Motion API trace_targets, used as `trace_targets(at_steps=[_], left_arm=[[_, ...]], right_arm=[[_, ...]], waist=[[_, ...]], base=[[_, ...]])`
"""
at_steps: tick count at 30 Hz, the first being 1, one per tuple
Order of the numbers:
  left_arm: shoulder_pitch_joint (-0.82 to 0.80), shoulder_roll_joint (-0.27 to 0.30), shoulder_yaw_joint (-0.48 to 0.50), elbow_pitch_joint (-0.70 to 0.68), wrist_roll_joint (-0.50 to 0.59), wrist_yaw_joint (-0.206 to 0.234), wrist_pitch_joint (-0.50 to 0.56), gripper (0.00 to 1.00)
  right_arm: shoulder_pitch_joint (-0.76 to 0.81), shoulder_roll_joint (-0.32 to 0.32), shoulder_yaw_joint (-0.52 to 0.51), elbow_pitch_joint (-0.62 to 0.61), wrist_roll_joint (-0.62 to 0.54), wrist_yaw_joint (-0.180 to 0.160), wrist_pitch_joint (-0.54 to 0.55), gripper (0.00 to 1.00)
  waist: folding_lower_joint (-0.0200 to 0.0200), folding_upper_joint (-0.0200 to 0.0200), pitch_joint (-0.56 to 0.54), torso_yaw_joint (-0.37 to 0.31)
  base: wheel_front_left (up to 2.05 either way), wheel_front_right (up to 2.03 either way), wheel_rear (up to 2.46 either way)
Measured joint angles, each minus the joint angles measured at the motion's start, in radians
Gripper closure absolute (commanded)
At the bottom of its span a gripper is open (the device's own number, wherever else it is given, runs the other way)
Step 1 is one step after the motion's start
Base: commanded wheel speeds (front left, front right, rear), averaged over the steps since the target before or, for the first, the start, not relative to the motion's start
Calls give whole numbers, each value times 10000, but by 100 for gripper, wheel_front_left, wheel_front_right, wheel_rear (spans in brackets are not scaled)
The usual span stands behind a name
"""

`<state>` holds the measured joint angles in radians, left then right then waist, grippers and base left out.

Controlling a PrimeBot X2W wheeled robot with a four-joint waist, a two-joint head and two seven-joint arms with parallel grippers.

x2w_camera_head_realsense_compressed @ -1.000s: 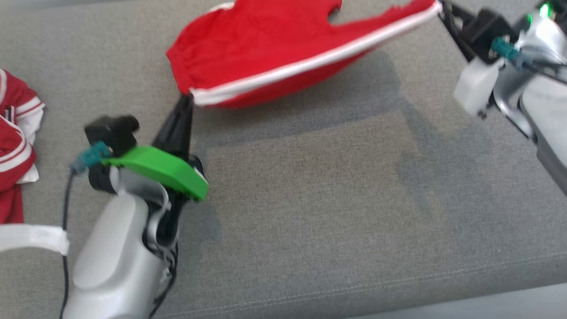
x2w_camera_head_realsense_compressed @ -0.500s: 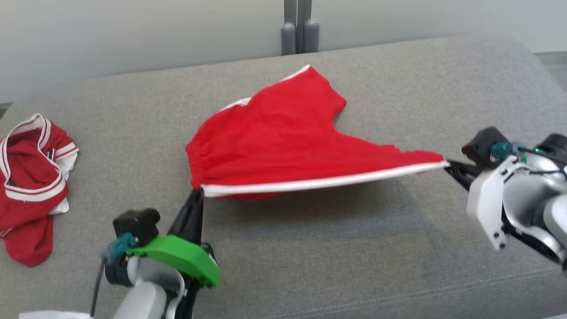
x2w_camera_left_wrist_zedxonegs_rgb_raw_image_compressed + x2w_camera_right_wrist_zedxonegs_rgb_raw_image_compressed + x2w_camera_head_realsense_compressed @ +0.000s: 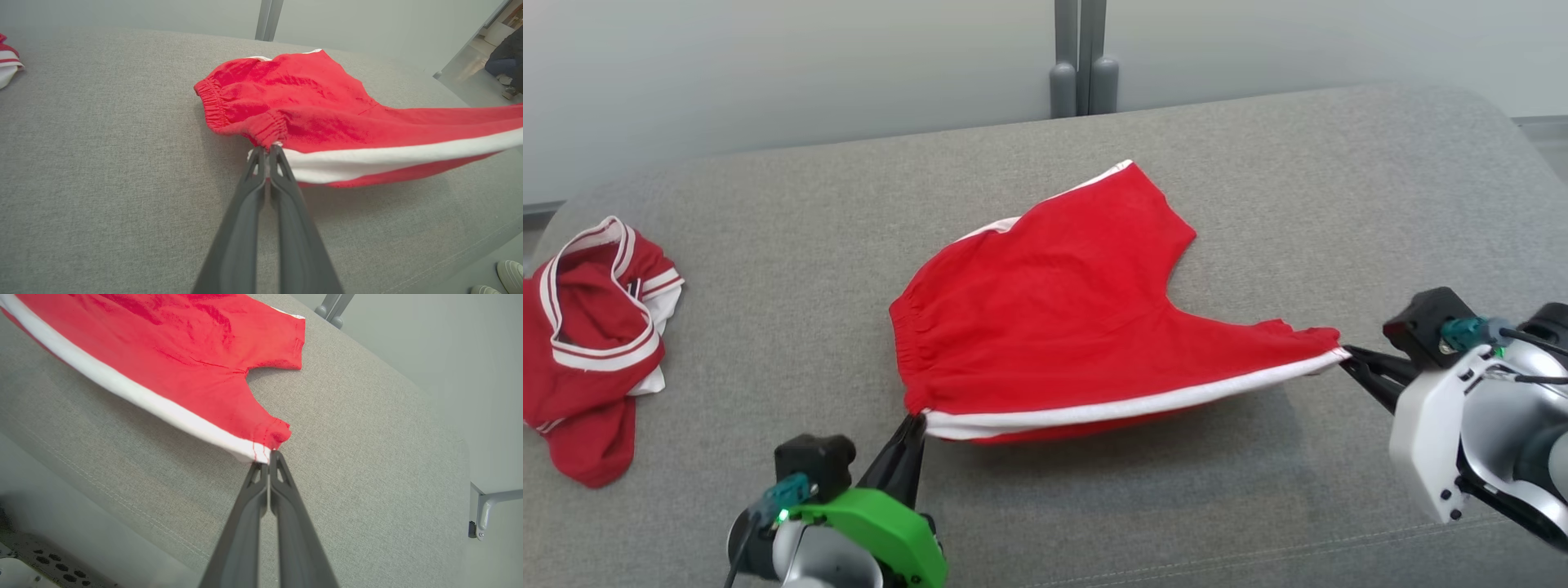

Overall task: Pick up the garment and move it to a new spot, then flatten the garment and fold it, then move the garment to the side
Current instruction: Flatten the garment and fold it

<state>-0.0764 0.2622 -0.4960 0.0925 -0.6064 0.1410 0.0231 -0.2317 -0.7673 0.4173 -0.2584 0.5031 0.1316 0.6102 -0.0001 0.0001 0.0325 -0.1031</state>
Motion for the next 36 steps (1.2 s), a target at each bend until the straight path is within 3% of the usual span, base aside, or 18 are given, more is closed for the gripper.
trace_targets(at_steps=[8, 27, 36], left_arm=[[-1527, -336, -219, 431, 82, -276, 332, 100], [-5550, -1655, 205, 3994, -71, -543, -347, 100], [-6896, -1990, 81, 5331, -255, -779, -750, 100]], right_arm=[[-2203, 127, 1275, 1118, -410, 0, -696, 100], [-8445, 1181, 4337, 6654, 165, 0, -2964, 100], [-9896, 1705, 5014, 8663, 201, 0, -2861, 100]], waist=[[0, 0, 540, 348], [1, 0, 2789, 1667], [2, 0, 3500, 1939]], base=[[0, 0, 0], [0, 0, 0], [0, 0, 0]])
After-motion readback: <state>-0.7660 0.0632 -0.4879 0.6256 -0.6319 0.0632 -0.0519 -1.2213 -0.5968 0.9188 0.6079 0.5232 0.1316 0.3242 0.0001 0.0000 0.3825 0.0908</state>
